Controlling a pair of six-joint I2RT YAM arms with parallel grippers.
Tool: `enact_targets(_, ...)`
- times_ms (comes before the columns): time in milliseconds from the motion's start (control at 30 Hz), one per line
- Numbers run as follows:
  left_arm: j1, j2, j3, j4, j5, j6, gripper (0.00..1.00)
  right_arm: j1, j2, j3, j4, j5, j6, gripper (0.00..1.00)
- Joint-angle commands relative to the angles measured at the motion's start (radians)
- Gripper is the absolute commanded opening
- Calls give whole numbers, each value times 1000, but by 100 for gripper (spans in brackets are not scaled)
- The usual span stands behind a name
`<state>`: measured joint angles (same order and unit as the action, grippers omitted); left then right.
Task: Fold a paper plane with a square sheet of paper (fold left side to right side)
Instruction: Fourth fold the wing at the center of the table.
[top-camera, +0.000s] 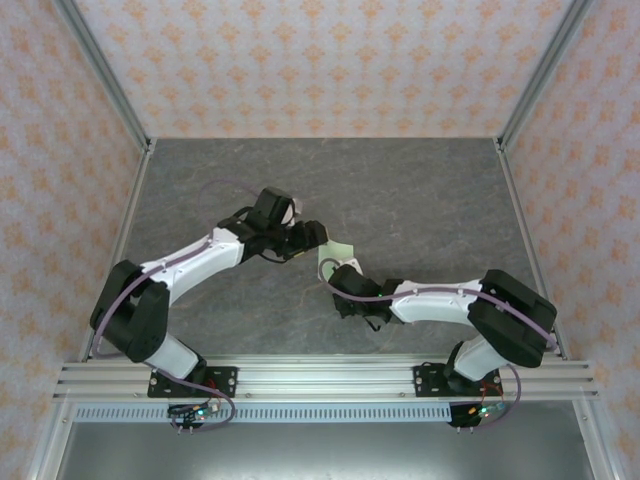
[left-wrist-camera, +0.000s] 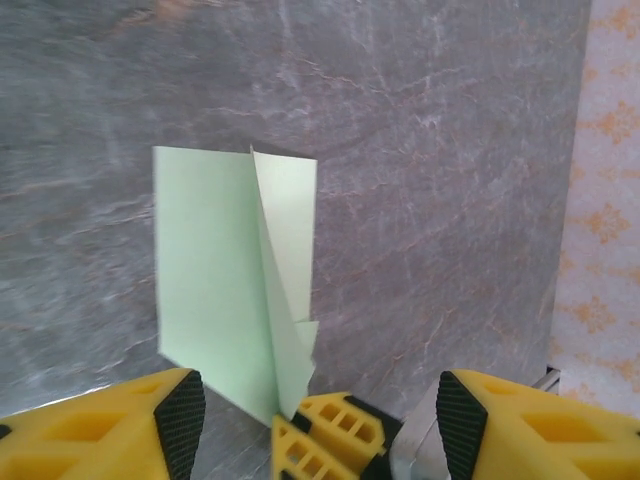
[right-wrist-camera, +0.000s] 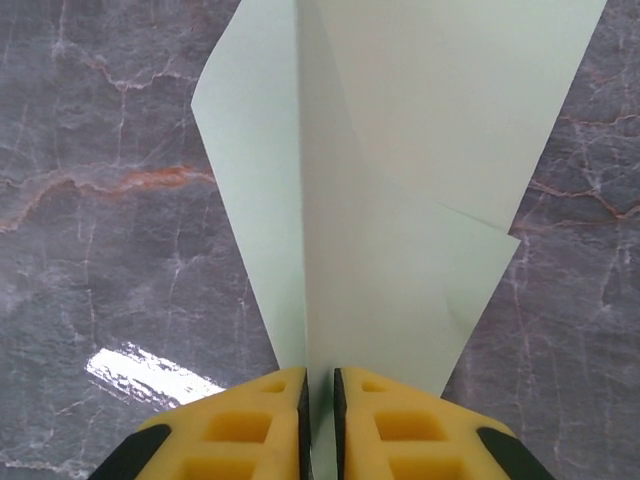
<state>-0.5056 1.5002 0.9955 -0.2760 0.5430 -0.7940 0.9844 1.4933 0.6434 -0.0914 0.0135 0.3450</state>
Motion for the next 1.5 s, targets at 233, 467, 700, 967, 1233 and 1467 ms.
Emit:
enact_targets(233, -1, -23, -116, 25, 9, 20, 66, -76, -81, -46, 50, -109, -4, 10)
enact_targets(467, -56, 43, -110, 83, 41, 16, 61, -128, -78, -73, 94, -218, -20, 9)
enact_targets(700, -91, 153, -59, 130, 51, -7, 55, -177, -98, -143, 191, -313, 19, 9)
enact_targets(967, -112, 246, 9, 142, 59, -17, 52, -220, -138, -199, 258, -356, 58, 9)
enact_targets(1233, -123, 303, 56, 151, 61, -32, 51, -246, -148, -218, 292, -389, 83, 8)
enact_targets(1467, -128, 341, 78, 144, 51, -37, 51, -261, -133, -217, 302, -404, 105, 9)
